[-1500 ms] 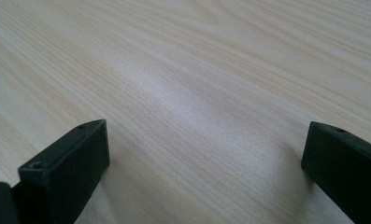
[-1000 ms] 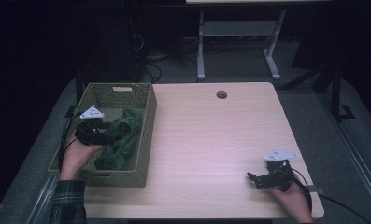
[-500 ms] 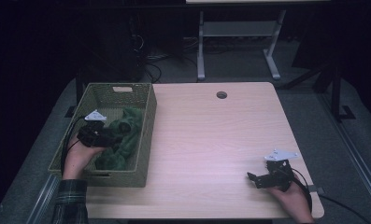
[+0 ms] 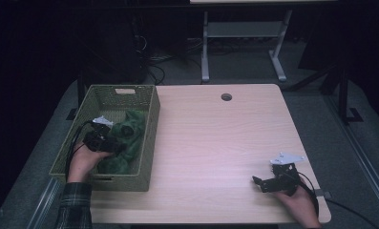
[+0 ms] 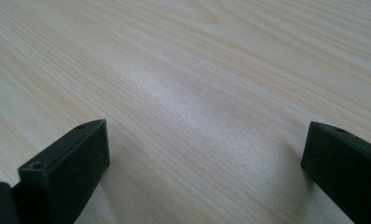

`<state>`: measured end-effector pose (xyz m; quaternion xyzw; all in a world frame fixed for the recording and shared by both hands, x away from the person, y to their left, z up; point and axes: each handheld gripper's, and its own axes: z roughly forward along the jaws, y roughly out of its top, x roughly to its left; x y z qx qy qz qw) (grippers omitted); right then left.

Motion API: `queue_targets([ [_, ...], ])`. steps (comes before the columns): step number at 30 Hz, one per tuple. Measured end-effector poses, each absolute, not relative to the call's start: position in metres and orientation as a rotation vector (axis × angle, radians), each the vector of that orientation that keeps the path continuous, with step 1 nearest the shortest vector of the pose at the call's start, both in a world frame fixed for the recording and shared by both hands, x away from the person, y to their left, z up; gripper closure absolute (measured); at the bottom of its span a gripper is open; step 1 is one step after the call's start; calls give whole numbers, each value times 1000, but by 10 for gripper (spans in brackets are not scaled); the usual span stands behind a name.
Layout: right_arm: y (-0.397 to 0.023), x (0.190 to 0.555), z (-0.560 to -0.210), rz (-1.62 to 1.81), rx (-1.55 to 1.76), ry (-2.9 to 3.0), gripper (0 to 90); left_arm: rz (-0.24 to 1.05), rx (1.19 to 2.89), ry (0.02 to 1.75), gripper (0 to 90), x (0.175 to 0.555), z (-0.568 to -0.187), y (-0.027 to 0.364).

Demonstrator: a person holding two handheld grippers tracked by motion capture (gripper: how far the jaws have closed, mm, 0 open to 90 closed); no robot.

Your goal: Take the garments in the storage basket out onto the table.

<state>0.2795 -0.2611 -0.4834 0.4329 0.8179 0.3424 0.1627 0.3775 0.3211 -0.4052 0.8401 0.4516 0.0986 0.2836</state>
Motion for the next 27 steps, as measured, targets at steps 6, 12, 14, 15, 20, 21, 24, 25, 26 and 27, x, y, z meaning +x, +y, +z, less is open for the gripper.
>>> queue_targets([
  [6,-261,280,-483,977,1235,2333,7,186,2280,1214,539,379,-409,319],
  [12,-261,279,-483,977,1235,2333,6,145,2298,1227,742,378,-409,319],
  [14,-261,279,-483,977,1235,2333,6,148,2297,1228,786,378,-408,319],
  [15,-261,279,-483,977,1235,2333,6,148,2297,1229,792,377,-407,319],
  [20,-261,280,-483,977,1235,2334,7,195,2283,1212,805,375,-401,320],
  [21,-261,280,-483,977,1235,2333,7,207,2268,1214,806,374,-399,320],
  [24,-261,280,-483,977,1235,2333,6,240,2249,1207,808,372,-392,322],
  [25,-261,280,-483,977,1235,2333,7,248,2245,1205,808,371,-390,323],
  [26,-261,280,-483,977,1235,2333,6,258,2228,1206,807,370,-387,323],
  [27,-261,280,-483,977,1235,2333,7,264,2208,1204,809,369,-385,324],
])
